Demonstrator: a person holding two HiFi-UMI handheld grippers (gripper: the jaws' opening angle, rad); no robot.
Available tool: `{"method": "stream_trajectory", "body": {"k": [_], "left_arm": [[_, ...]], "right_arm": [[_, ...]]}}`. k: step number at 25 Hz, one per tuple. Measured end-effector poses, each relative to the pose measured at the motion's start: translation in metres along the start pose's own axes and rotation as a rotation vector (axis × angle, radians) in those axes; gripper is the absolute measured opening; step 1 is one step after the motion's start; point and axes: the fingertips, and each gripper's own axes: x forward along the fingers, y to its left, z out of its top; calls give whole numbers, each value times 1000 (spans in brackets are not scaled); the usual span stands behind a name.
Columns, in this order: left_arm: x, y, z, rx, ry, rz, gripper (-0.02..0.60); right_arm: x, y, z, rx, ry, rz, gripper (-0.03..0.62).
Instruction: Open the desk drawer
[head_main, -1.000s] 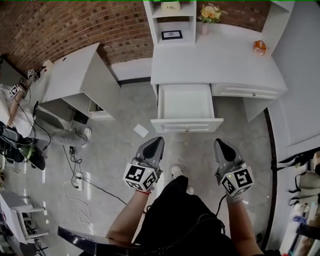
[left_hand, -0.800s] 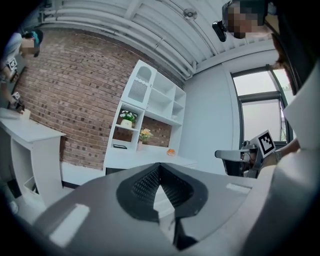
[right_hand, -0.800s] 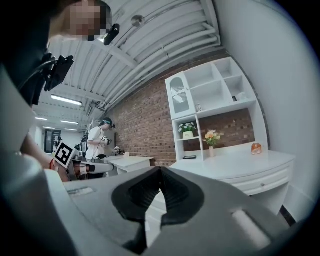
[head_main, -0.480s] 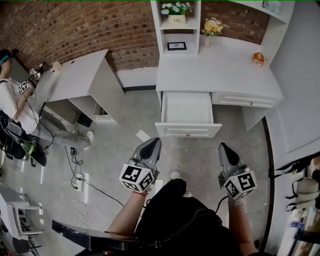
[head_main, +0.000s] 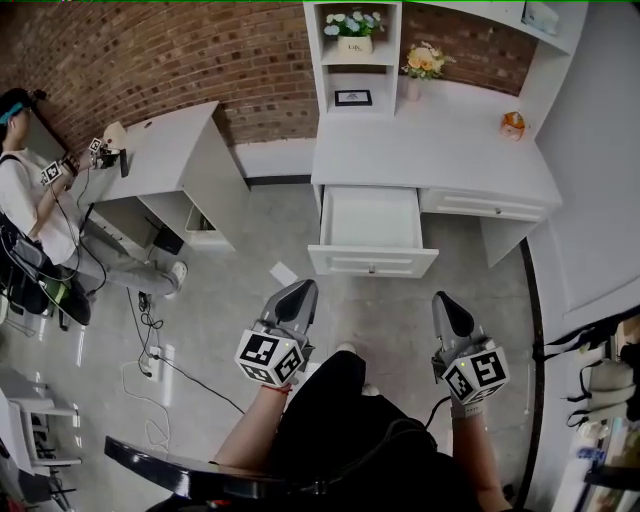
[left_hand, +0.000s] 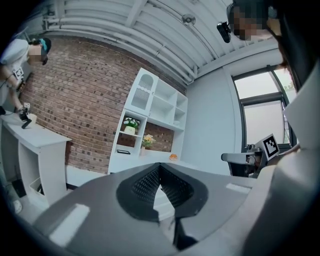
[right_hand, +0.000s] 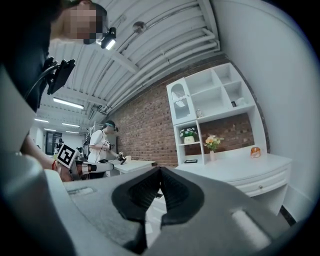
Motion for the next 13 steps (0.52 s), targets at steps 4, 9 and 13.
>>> {"method": "stream_trajectory", "body": {"k": [4,9,13], "left_arm": [[-7,-3,0,1,6,2,2],[-9,4,-5,-1,9,15,2],[1,13,-5,1,5,24,2]], "right_arm": [[-1,6,-2,10,2,8,2],[1,7,-4,11,-9,0,2],[8,0,-6,10,-6,-4,2]]}}
